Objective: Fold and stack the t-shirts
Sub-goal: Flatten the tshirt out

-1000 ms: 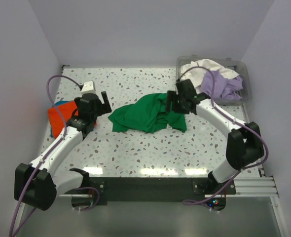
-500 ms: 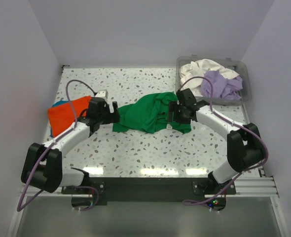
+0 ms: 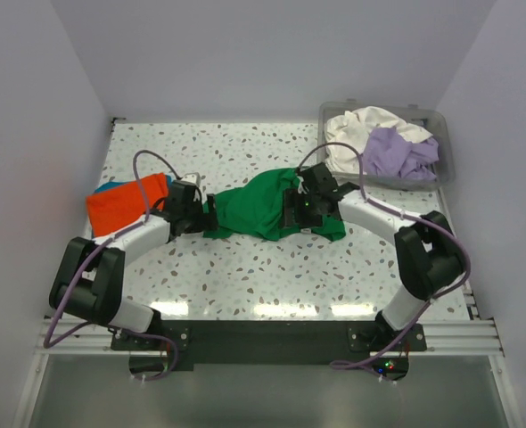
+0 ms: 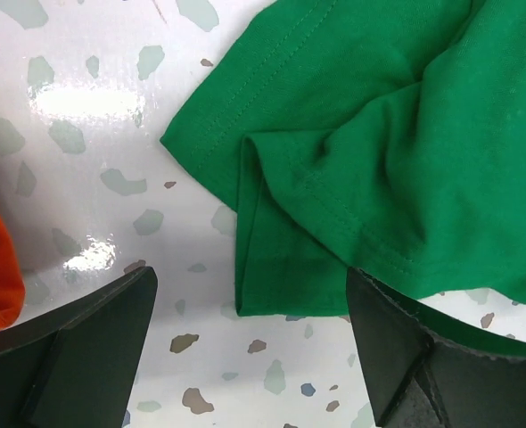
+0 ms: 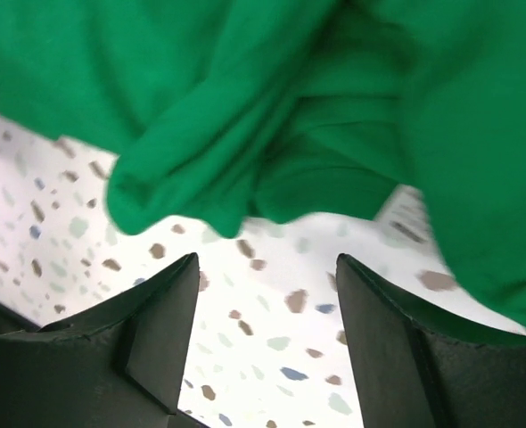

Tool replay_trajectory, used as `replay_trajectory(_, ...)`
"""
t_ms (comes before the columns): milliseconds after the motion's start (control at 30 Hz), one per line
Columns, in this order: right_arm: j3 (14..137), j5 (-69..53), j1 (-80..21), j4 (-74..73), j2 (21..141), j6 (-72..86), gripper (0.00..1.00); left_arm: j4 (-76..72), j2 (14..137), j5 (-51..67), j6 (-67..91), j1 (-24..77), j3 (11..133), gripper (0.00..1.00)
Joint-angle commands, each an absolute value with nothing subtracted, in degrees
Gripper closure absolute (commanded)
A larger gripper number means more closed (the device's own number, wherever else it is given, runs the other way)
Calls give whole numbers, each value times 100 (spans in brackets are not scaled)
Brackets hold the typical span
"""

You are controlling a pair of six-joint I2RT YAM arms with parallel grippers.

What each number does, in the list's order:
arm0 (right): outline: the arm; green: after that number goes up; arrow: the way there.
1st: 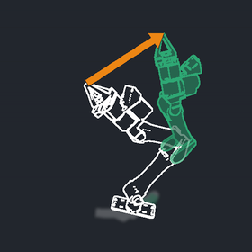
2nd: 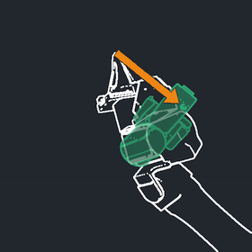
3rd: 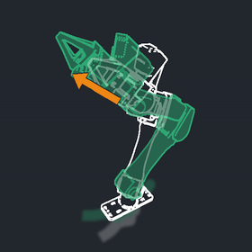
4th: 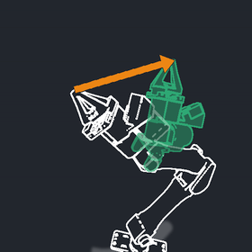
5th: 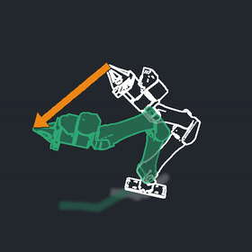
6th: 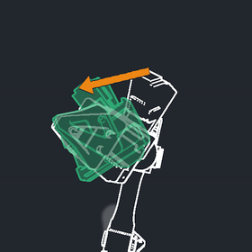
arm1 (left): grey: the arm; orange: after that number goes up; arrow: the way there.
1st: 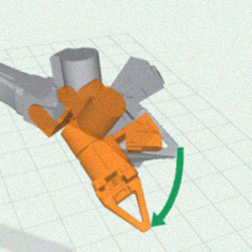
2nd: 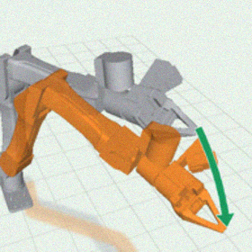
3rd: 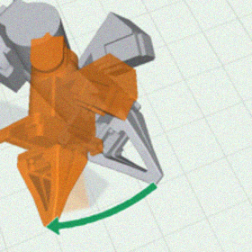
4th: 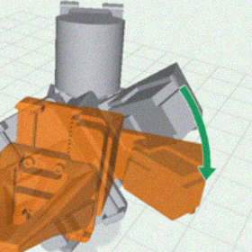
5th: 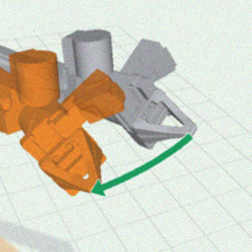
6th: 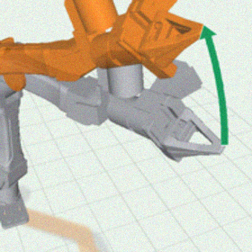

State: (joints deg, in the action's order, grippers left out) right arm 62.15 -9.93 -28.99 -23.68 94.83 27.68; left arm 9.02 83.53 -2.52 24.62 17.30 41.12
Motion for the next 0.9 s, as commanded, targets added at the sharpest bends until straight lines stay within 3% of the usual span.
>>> replay_trajectory(0,6548,-1599,-3260,-1996,9694,2654,33,914,8306,-263,2540,1679,4289,8)
replay_trajectory(433,7751,-1354,-3806,-2337,11047,2619,34,774,8209,-45,2522,1626,4324,8)
replay_trajectory(567,8164,-1292,-3814,-2767,11364,2470,64,607,8340,210,2601,1626,4359,8)
replay_trajectory(600,8365,-1335,-3806,-2856,11408,2461,87,589,8376,263,2602,1626,4420,8)
replay_trajectory(633,8463,-1353,-3814,-2943,11408,2452,96,598,8463,272,2610,1626,4464,8)
replay_trajectory(667,8560,-1362,-3814,-3118,11365,2452,100,598,8481,272,2593,1626,4508,8)
replay_trajectory(867,9464,-1652,-3806,-3858,10583,2356,100,904,8385,211,2619,1626,5061,8)
